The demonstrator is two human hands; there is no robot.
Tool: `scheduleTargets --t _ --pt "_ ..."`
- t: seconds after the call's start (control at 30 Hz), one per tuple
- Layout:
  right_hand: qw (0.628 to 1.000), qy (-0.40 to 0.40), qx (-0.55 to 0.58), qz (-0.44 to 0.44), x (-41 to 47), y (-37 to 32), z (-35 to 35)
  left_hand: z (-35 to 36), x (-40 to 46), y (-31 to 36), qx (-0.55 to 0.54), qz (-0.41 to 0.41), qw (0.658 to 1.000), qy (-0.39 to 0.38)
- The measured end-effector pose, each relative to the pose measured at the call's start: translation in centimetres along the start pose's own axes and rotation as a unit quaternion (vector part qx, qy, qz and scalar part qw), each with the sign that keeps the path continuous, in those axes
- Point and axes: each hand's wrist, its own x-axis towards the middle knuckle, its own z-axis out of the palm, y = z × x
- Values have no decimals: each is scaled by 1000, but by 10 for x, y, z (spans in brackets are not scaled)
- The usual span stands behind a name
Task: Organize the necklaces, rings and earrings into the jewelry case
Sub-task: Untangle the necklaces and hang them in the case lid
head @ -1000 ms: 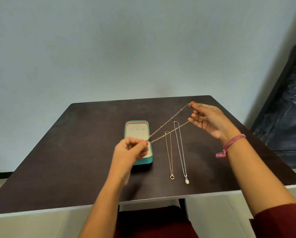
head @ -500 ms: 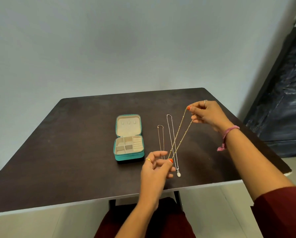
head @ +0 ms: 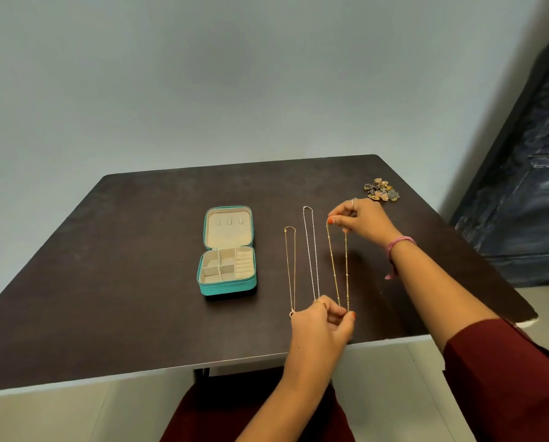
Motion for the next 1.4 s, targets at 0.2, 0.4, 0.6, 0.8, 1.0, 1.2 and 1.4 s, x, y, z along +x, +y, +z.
scheduleTargets --t 0.2,0.4,0.6,0.8,1.0,1.2,1.4 --pt "998 -51 -24 23 5 21 16 12 13 -4 132 3 991 -31" --pt "997 -67 -25 16 13 28 19 22 22 2 216 -7 975 -57" --pt "996 -74 -48 14 18 38 21 28 22 2 278 -1 957 -82" --pt "996 -83 -26 33 21 39 21 27 17 6 310 31 947 -72" --pt "994 -82 22 63 22 38 22 24 18 4 263 13 962 -70" --pt "993 -85 31 73 21 36 23 22 19 5 223 -5 972 -67" --pt "988 -100 73 89 20 36 16 7 17 3 167 26 985 -46"
